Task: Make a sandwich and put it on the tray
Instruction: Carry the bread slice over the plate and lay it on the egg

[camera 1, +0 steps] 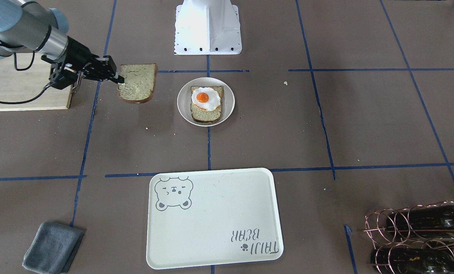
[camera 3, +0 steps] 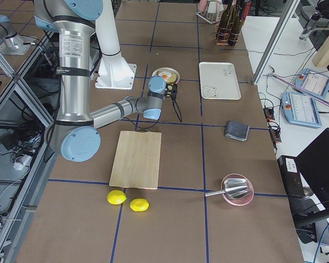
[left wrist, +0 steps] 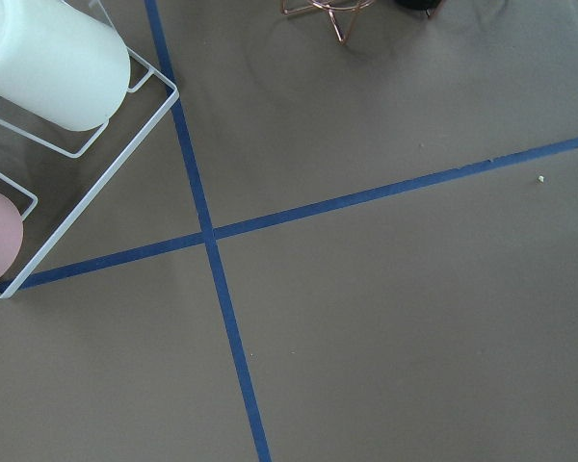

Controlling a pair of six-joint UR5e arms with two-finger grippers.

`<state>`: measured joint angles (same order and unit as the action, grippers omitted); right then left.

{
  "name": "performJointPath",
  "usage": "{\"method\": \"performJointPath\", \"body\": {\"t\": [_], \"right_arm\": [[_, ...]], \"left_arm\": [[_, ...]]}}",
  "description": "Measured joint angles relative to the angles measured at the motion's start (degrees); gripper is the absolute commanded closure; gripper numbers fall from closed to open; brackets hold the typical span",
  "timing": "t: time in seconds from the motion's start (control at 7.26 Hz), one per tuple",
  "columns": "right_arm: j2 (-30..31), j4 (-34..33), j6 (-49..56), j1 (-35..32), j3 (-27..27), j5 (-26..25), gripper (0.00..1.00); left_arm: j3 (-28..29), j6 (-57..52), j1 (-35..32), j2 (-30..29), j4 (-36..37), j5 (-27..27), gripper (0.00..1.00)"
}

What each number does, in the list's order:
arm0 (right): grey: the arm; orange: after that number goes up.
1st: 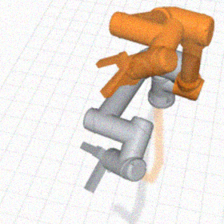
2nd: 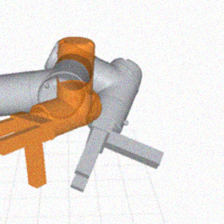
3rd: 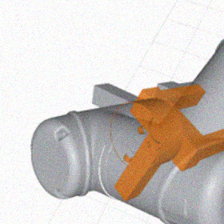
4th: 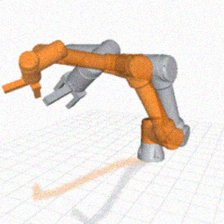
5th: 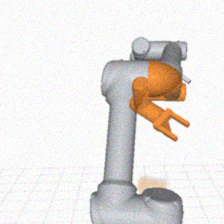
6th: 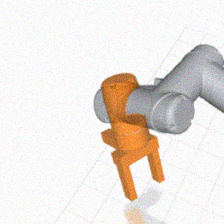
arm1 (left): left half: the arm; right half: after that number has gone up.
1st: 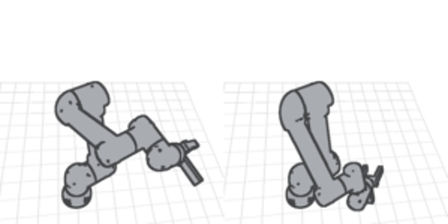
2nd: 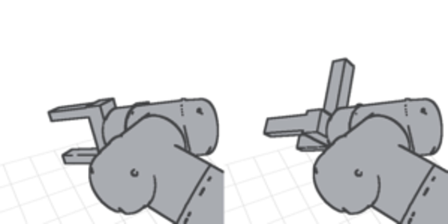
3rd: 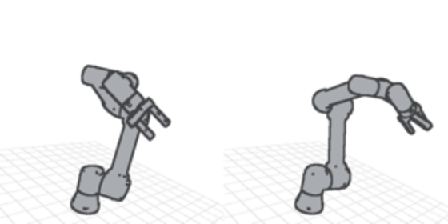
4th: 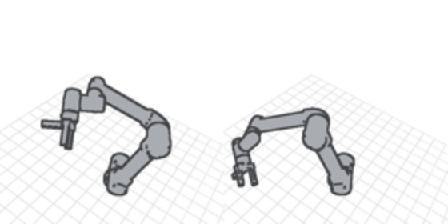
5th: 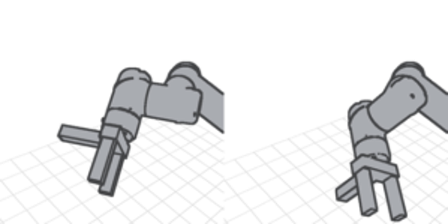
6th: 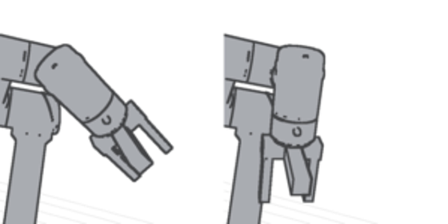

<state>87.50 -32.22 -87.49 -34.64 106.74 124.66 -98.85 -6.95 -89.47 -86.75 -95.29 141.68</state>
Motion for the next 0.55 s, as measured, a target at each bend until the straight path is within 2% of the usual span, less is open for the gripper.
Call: {"method": "performJointPath", "body": {"t": [0.28, 0.55], "right_arm": [[-9.9, -8.9, -3.1, 7.7, -0.3, -7.6, 1.0], [-17.5, -17.1, -3.7, 12.5, -1.5, -12.5, 1.0]], "left_arm": [[0.1, 0.1, 0.0, 0.1, -0.7, 0.0, 0.0], [0.1, 0.1, 0.0, 0.1, -0.8, 0.1, 0.0]]}}
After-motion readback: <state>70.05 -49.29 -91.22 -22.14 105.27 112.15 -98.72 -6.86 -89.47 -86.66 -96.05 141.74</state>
